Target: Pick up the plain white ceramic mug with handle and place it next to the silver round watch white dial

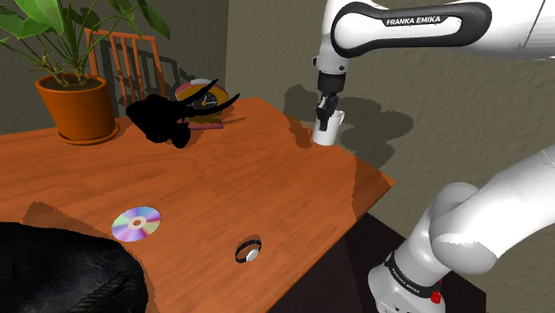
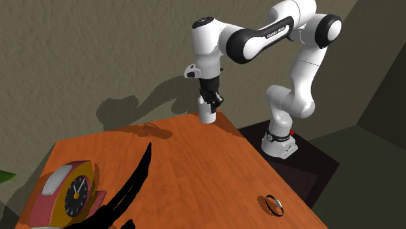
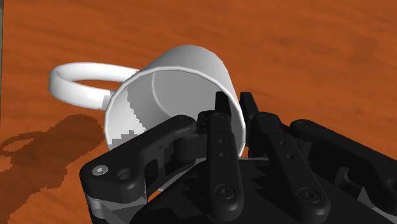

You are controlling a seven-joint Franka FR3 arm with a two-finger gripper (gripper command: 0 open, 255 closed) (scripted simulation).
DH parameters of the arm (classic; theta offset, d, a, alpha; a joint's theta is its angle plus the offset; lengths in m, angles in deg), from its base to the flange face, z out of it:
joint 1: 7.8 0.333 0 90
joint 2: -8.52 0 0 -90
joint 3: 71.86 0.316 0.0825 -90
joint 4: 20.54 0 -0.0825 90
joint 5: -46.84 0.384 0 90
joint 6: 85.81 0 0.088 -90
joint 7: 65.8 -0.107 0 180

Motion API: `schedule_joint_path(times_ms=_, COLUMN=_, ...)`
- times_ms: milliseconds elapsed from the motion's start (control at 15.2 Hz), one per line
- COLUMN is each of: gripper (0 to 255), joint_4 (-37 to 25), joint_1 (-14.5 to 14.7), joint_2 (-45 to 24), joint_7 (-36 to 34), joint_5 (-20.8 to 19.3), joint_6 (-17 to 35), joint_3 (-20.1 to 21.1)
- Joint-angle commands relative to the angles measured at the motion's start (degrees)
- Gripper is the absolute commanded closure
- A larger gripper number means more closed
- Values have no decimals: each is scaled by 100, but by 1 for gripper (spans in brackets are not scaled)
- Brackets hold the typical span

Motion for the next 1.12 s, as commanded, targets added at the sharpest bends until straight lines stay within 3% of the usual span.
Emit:
schedule_joint_path(times_ms=0, gripper=255, joint_4=27, joint_1=117, joint_2=17, joint_7=-276, joint_5=104, joint_6=-12, joint_3=183)
schedule_joint_path(times_ms=726, gripper=255, joint_4=-447, joint_1=805, joint_2=-452, joint_7=-1841, joint_5=683, joint_6=-64, joint_3=1226)
schedule_joint_path(times_ms=1056, gripper=255, joint_4=-94, joint_1=807, joint_2=-486, joint_7=-1843, joint_5=684, joint_6=322, joint_3=1232)
